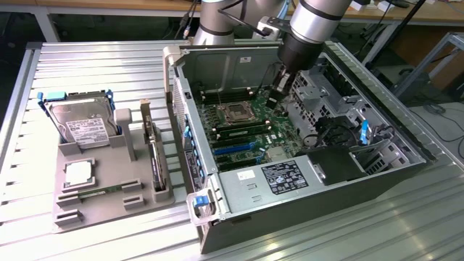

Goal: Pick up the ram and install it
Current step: 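Press down the ram until it locks into place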

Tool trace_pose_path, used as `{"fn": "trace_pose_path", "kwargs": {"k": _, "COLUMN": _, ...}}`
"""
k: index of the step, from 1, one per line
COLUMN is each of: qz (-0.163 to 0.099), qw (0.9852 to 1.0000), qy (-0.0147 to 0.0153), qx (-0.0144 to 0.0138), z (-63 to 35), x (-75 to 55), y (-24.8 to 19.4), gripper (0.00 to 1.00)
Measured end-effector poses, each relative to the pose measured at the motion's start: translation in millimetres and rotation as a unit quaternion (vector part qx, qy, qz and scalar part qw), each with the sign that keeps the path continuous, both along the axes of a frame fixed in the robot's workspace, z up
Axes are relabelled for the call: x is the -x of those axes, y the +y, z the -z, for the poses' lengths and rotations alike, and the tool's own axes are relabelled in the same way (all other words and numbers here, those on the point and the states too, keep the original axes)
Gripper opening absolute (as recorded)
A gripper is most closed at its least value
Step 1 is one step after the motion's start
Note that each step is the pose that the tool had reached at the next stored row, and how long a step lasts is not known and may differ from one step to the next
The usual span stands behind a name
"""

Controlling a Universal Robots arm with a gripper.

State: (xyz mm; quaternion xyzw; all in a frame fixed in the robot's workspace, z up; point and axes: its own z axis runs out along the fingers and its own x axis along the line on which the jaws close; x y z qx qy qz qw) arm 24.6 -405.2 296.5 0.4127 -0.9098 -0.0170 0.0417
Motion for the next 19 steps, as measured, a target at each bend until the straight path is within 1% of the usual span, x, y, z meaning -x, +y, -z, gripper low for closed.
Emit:
{"fn": "trace_pose_path", "kwargs": {"k": 1, "qz": 0.015, "qw": 0.9999, "qy": 0.0000, "qx": 0.0000, "z": 0.3, "x": 0.0, "y": 0.0, "gripper": 0.11}}
{"fn": "trace_pose_path", "kwargs": {"k": 2, "qz": 0.046, "qw": 0.9989, "qy": 0.0000, "qx": 0.0000, "z": 0.8, "x": 0.0, "y": 0.0, "gripper": 0.11}}
{"fn": "trace_pose_path", "kwargs": {"k": 3, "qz": 0.064, "qw": 0.9979, "qy": 0.0000, "qx": 0.0000, "z": 1.0, "x": 0.0, "y": 0.0, "gripper": 0.11}}
{"fn": "trace_pose_path", "kwargs": {"k": 5, "qz": 0.089, "qw": 0.9960, "qy": 0.0000, "qx": 0.0000, "z": 1.5, "x": 0.0, "y": 0.0, "gripper": 0.11}}
{"fn": "trace_pose_path", "kwargs": {"k": 8, "qz": 0.122, "qw": 0.9926, "qy": 0.0000, "qx": 0.0000, "z": 2.0, "x": 0.0, "y": 0.0, "gripper": 0.11}}
{"fn": "trace_pose_path", "kwargs": {"k": 9, "qz": 0.133, "qw": 0.9911, "qy": 0.0000, "qx": 0.0000, "z": 2.2, "x": 0.0, "y": 0.0, "gripper": 0.11}}
{"fn": "trace_pose_path", "kwargs": {"k": 10, "qz": 0.142, "qw": 0.9899, "qy": 0.0000, "qx": 0.0000, "z": 2.3, "x": 0.0, "y": 0.0, "gripper": 0.11}}
{"fn": "trace_pose_path", "kwargs": {"k": 11, "qz": 0.154, "qw": 0.9880, "qy": 0.0000, "qx": 0.0000, "z": 2.6, "x": 0.0, "y": 0.0, "gripper": 0.11}}
{"fn": "trace_pose_path", "kwargs": {"k": 12, "qz": 0.168, "qw": 0.9858, "qy": 0.0001, "qx": 0.0000, "z": 2.8, "x": 0.0, "y": 0.0, "gripper": 0.11}}
{"fn": "trace_pose_path", "kwargs": {"k": 13, "qz": 0.182, "qw": 0.9833, "qy": 0.0000, "qx": 0.0000, "z": 3.0, "x": 0.0, "y": 0.0, "gripper": 0.11}}
{"fn": "trace_pose_path", "kwargs": {"k": 15, "qz": 0.215, "qw": 0.9766, "qy": 0.0000, "qx": 0.0000, "z": 3.6, "x": 0.0, "y": 0.0, "gripper": 0.11}}
{"fn": "trace_pose_path", "kwargs": {"k": 16, "qz": 0.241, "qw": 0.9706, "qy": 0.0000, "qx": 0.0000, "z": 4.0, "x": 0.0, "y": 0.0, "gripper": 0.11}}
{"fn": "trace_pose_path", "kwargs": {"k": 17, "qz": 0.253, "qw": 0.9676, "qy": 0.0000, "qx": 0.0000, "z": 4.2, "x": 0.0, "y": 0.0, "gripper": 0.11}}
{"fn": "trace_pose_path", "kwargs": {"k": 18, "qz": 0.260, "qw": 0.9655, "qy": 0.0000, "qx": 0.0000, "z": 4.3, "x": 0.0, "y": 0.0, "gripper": 0.11}}
{"fn": "trace_pose_path", "kwargs": {"k": 19, "qz": 0.275, "qw": 0.9615, "qy": 0.0000, "qx": 0.0000, "z": 4.6, "x": 0.0, "y": 0.0, "gripper": 0.11}}
